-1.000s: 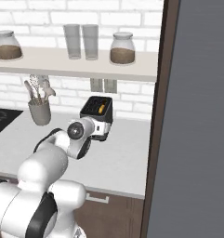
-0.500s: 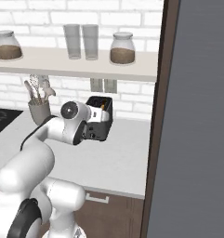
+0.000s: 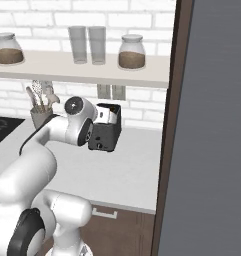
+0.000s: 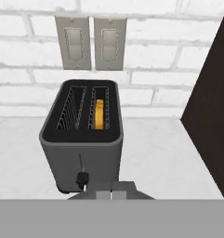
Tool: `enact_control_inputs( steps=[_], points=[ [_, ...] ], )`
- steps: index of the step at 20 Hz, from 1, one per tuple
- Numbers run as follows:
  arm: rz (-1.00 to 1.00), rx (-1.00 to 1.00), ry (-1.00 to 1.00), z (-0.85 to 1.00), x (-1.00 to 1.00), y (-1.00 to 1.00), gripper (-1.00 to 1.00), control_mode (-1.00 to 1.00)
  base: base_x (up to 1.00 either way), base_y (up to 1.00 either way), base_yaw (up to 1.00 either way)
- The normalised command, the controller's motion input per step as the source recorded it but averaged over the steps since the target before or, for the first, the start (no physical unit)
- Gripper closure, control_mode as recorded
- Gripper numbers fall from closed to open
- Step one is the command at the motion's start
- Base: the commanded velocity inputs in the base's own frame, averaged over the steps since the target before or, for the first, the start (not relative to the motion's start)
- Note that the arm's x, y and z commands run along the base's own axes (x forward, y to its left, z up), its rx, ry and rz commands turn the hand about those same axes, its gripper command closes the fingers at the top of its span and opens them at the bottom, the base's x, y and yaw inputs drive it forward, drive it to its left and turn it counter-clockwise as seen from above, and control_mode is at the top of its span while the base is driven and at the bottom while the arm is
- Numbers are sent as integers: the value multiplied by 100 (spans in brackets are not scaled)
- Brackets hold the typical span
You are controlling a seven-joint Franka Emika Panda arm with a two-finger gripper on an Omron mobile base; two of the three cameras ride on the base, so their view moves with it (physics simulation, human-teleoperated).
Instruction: Start the toaster. Once the lever pops up, take the bread to the plate on the dining counter.
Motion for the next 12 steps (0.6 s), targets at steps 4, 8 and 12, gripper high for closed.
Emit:
enact_control_inputs(
  steps=[4,8,12],
  points=[
    [0,-2,0,2,6,21,100,-100,0,0,0],
    [0,-1,0,4,10,15,100,-100,0,0,0],
    [0,0,0,0,18,2,100,-100,0,0,0]
  ],
)
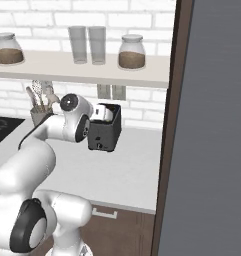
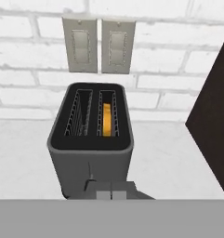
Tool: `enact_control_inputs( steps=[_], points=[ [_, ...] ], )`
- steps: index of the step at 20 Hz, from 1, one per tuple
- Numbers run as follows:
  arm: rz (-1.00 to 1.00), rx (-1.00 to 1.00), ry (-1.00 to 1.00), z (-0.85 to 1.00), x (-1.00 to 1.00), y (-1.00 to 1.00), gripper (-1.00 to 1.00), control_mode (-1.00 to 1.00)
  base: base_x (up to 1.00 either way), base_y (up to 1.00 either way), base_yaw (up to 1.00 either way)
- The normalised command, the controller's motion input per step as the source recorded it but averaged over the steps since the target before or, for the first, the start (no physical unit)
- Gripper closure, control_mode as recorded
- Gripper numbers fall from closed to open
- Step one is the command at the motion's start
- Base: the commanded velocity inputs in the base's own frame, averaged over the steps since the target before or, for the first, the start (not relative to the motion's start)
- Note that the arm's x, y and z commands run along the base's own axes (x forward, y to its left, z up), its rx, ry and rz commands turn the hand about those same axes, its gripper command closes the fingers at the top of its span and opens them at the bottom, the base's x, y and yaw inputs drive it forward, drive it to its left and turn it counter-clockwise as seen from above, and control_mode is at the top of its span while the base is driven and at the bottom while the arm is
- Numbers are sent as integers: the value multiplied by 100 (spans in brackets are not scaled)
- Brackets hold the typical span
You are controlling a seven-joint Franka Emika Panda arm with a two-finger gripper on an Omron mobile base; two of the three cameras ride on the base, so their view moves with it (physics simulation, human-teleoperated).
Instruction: Start the toaster. Once the lever pops up, take the bread to the plate on the dining counter.
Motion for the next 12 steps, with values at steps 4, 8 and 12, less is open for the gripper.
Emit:
enact_control_inputs(
  steps=[4,8,12],
  points=[
    [0,0,0,0,25,0,100,-100,0,0,0],
    [0,0,0,0,24,0,100,-100,0,0,0],
    [2,0,0,0,21,0,100,-100,0,0,0]
  ],
)
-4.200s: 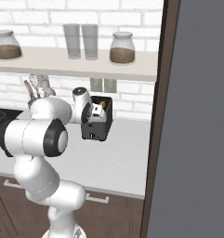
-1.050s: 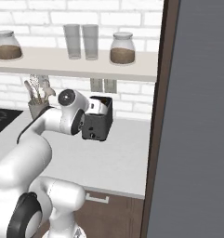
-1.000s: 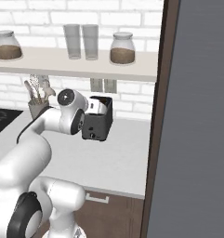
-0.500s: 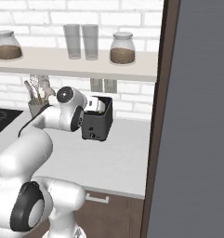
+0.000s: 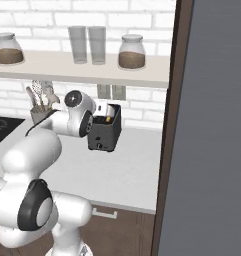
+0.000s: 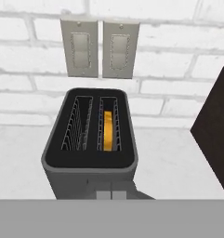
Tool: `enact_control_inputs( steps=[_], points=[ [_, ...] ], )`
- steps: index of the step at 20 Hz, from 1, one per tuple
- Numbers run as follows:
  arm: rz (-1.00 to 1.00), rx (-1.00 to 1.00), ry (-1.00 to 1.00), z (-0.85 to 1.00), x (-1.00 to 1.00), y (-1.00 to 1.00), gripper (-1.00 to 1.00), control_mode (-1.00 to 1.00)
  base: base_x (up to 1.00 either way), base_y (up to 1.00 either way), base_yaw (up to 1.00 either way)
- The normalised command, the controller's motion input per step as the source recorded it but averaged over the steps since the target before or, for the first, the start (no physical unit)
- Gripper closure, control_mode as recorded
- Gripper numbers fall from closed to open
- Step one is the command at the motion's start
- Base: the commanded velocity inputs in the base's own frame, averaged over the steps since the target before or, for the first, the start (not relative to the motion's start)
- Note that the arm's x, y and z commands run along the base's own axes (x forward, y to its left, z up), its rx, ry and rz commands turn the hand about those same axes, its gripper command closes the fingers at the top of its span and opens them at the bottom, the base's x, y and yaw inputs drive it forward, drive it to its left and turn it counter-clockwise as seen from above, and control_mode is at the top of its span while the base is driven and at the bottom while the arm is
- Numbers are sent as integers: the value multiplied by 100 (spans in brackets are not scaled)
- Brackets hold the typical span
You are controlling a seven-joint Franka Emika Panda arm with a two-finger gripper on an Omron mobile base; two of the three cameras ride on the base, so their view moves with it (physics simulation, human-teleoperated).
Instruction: Start the toaster. Once the lever pops up, take the bread to the plate on the dining counter.
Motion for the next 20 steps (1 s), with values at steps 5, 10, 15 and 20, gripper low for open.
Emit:
enact_control_inputs(
  steps=[5,10,15,20],
  points=[
    [5,0,4,0,21,0,100,-100,0,0,0],
    [4,0,2,0,12,0,100,-100,0,0,0],
    [0,0,0,0,2,0,-100,-100,0,0,0],
    [0,0,0,0,0,0,-100,-100,0,0,0]
  ],
)
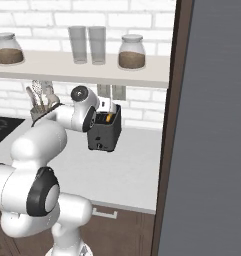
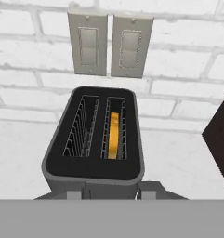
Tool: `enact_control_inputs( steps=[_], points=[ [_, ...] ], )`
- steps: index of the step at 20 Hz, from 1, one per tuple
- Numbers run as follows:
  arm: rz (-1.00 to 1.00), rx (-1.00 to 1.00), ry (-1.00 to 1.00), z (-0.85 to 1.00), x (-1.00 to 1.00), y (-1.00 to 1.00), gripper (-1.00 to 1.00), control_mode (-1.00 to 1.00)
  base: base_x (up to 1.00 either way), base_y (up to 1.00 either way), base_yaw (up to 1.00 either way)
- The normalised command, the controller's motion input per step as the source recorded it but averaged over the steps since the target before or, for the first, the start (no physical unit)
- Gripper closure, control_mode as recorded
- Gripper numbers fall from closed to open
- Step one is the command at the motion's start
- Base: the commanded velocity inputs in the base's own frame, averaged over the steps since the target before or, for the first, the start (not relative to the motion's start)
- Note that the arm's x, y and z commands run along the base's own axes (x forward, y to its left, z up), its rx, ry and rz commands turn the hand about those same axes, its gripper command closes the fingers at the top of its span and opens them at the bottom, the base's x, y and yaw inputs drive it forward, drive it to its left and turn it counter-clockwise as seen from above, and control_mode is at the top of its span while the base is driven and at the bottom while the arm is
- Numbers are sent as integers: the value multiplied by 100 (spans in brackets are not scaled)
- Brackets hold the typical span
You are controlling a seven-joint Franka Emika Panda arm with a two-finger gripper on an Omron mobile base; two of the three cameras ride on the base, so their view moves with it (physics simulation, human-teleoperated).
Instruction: Start the toaster. Once the lever pops up, take the bread to the plate on the dining counter.
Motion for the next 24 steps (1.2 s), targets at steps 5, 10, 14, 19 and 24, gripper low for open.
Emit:
enact_control_inputs(
  steps=[5,10,14,19,24],
  points=[
    [0,0,0,0,4,0,-100,-100,0,0,0],
    [0,0,0,0,6,0,-100,-100,0,0,0],
    [0,0,0,0,4,0,-100,-100,0,0,0],
    [0,0,0,-5,4,0,-100,-100,0,0,0],
    [0,0,0,-10,3,0,-100,-100,0,0,0]
  ],
)
